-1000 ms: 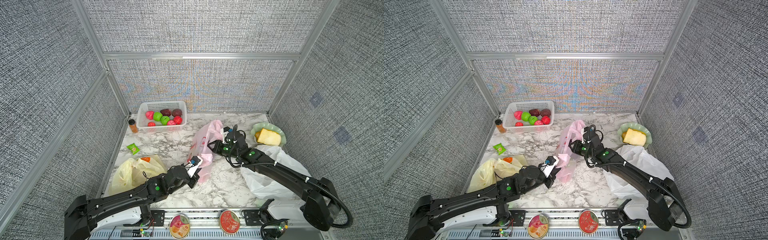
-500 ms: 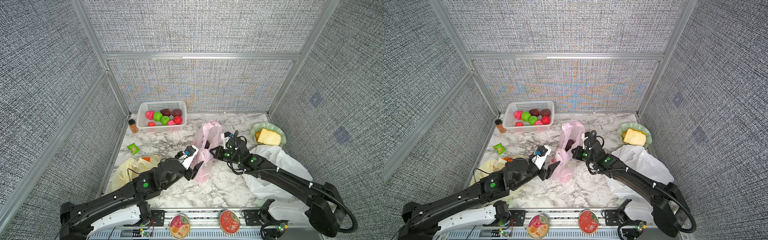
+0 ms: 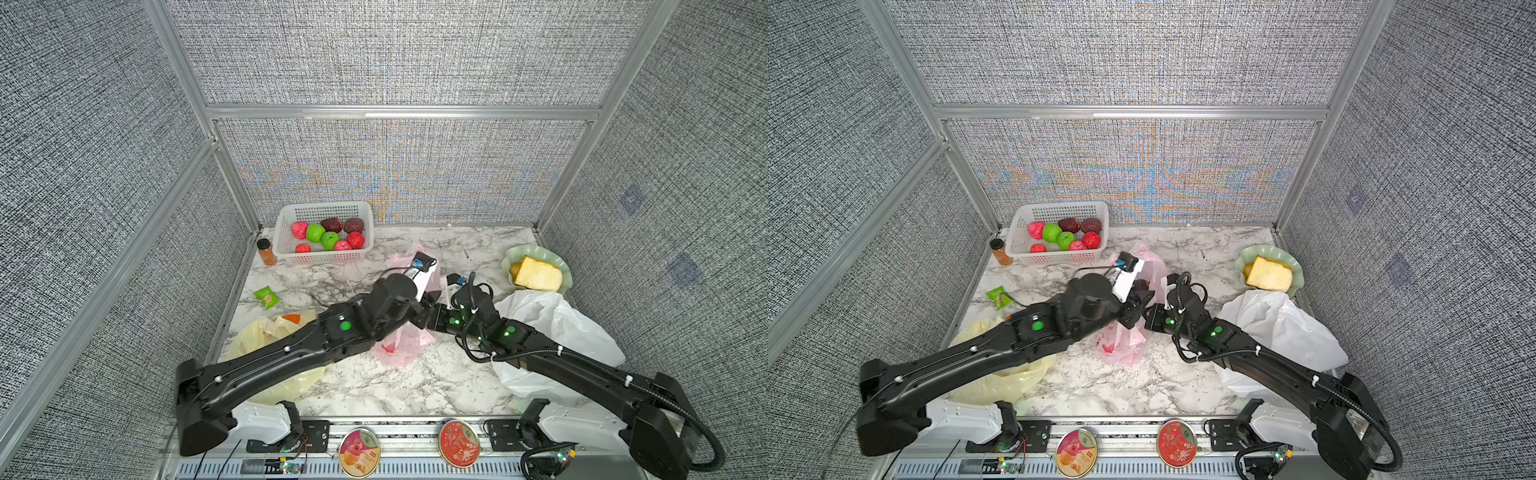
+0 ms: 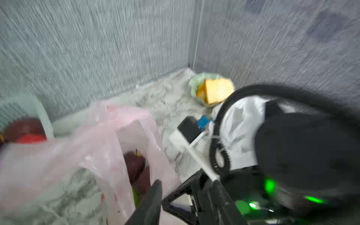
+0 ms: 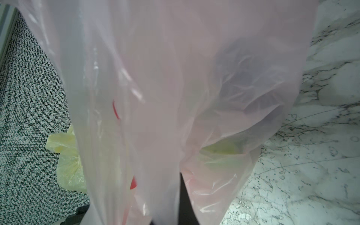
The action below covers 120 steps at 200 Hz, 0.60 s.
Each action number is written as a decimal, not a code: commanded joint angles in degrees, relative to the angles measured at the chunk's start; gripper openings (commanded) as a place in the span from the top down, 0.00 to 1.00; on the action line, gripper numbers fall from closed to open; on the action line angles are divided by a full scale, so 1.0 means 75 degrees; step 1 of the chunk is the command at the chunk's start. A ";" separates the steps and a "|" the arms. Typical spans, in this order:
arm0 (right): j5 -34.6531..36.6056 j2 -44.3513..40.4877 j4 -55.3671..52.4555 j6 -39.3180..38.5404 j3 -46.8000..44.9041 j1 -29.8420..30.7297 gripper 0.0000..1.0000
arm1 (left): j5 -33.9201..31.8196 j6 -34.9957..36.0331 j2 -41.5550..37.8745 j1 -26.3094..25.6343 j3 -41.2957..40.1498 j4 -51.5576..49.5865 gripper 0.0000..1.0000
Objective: Untie the knot of a plastic bag & take out the apple
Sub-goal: Untie the plastic bag at the center of the board.
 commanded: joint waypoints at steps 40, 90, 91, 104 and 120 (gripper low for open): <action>0.0815 -0.1148 -0.0806 0.0248 -0.1008 -0.0002 1.00 | -0.0322 -0.2421 0.0538 0.1064 -0.2548 0.0800 0.54; 0.0662 -0.1387 -0.1176 0.0457 -0.1779 0.0042 1.00 | 0.0268 -0.2726 0.0393 0.2052 -0.4210 0.1323 0.48; 0.0650 -0.1378 -0.1180 0.0458 -0.1785 0.0052 1.00 | 0.0292 -0.2721 0.0387 0.2054 -0.4210 0.1330 0.48; 0.0624 -0.1265 -0.1268 0.0417 -0.1772 0.0185 0.96 | 0.0613 -0.2605 0.0291 0.2069 -0.4119 0.1281 0.48; 0.0837 -0.1246 -0.1611 0.0265 -0.1549 0.0372 0.83 | 0.1087 -0.2319 -0.0029 0.2069 -0.3900 0.1151 0.49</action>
